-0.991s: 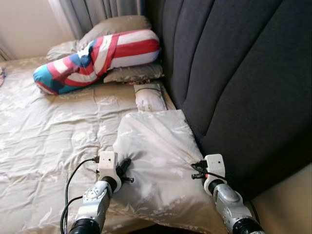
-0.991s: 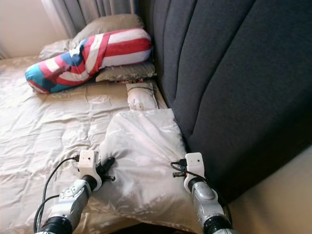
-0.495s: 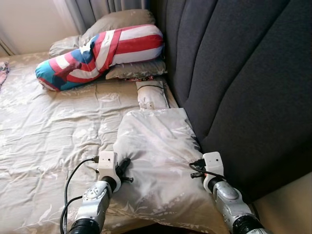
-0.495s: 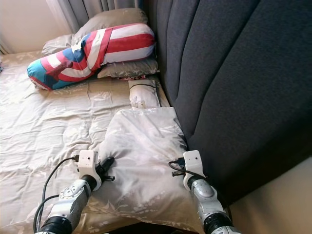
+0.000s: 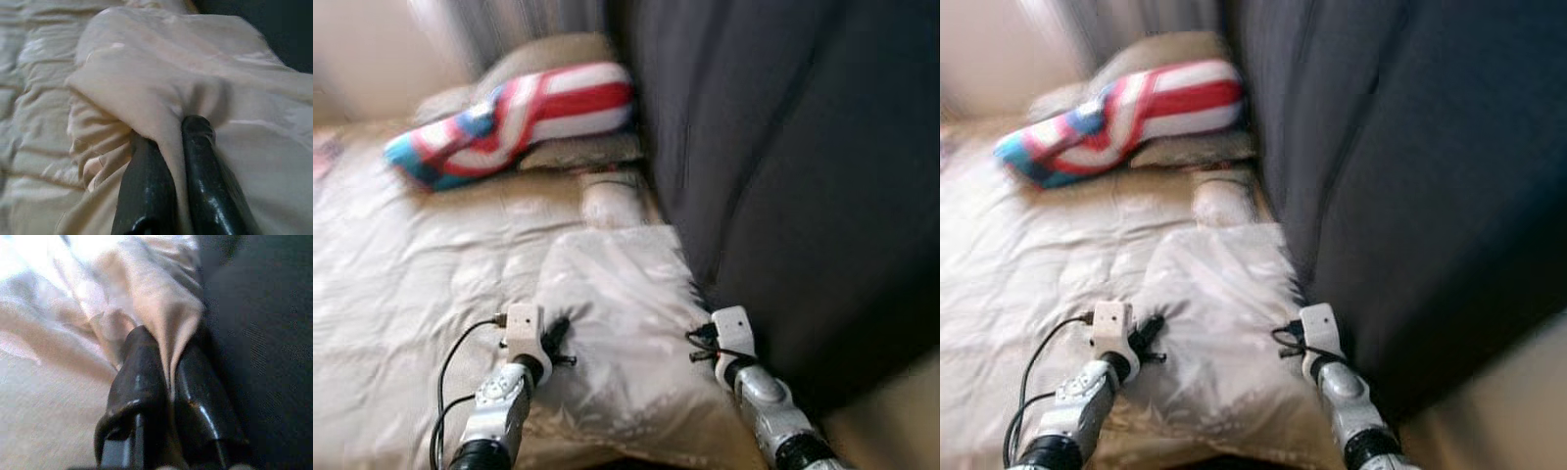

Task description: Clean up the room

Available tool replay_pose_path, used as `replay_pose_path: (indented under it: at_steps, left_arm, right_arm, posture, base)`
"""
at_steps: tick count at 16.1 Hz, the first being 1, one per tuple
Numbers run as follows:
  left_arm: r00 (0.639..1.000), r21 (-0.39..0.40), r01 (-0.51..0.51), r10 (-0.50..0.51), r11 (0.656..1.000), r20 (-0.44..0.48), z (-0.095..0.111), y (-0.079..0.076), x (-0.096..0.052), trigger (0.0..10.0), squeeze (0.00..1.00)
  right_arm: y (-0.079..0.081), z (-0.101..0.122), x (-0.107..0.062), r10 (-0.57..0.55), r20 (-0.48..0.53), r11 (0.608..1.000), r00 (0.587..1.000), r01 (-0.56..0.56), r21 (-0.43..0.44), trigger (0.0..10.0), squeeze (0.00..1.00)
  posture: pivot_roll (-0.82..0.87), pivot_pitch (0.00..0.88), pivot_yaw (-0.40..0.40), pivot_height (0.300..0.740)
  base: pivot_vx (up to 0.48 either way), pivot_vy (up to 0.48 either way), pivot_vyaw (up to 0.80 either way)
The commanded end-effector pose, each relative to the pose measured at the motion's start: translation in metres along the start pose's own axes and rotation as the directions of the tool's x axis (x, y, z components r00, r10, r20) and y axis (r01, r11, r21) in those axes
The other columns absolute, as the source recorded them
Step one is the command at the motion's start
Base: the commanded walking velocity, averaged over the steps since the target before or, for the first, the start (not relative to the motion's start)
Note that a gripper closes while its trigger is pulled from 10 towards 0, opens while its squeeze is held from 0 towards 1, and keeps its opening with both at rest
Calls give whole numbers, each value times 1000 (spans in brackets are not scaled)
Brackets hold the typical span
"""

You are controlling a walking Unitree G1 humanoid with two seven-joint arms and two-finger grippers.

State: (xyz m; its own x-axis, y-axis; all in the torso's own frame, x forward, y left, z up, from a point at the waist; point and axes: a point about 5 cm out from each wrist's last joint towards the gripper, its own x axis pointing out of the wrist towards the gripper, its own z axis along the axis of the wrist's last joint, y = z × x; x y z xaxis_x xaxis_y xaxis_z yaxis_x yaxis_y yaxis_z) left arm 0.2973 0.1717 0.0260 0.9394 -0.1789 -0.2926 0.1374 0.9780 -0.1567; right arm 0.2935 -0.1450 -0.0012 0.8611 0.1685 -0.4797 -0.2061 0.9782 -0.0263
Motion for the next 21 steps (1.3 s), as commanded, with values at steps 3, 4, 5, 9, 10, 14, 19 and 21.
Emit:
replay_pose_path:
  at_steps: [3,4,5,9,10,14,19,21]
  left_arm:
    - [994,19,-2,0,1000,105,25,4,3,10000,0]
    - [995,20,-2,0,1000,100,23,4,3,10000,0]
    - [995,21,-2,0,1000,96,22,4,3,10000,0]
    - [996,10,0,-1,1000,93,22,5,2,10000,0]
    - [996,9,-1,0,1000,93,22,5,2,10000,0]
    - [997,13,-2,1,1000,83,24,6,4,10000,0]
    - [999,-5,37,-37,999,17,25,-2,16,10000,0]
    - [999,1,49,-49,999,2,34,-5,26,10000,0]
  right_arm:
    - [-21,26,3,-88,88,996,992,89,-5,10000,0]
    - [-21,28,3,-90,90,996,992,90,-6,10000,0]
    - [-21,28,4,-90,90,996,992,91,-6,10000,0]
    - [-20,27,4,-94,86,996,992,94,-2,10000,0]
    - [-20,27,4,-96,85,995,992,96,-2,10000,0]
    - [-18,27,5,-103,76,994,992,101,31,10000,0]
    - [-14,28,9,-95,30,992,995,92,85,10000,0]
    - [-12,32,12,-100,18,987,995,97,130,10000,0]
  posture:
    - [-47,125,-23,740]
    - [-47,125,-24,740]
    - [-47,125,-25,740]
    - [-47,124,-27,740]
    - [-47,124,-27,740]
    - [-46,122,-30,740]
    - [-39,142,-30,740]
    - [-34,172,-25,740]
  base:
    - [0,0,0]
    - [0,0,0]
    - [0,0,0]
    - [0,0,0]
    - [0,0,0]
    - [0,0,0]
    - [0,0,0]
    - [0,0,0]
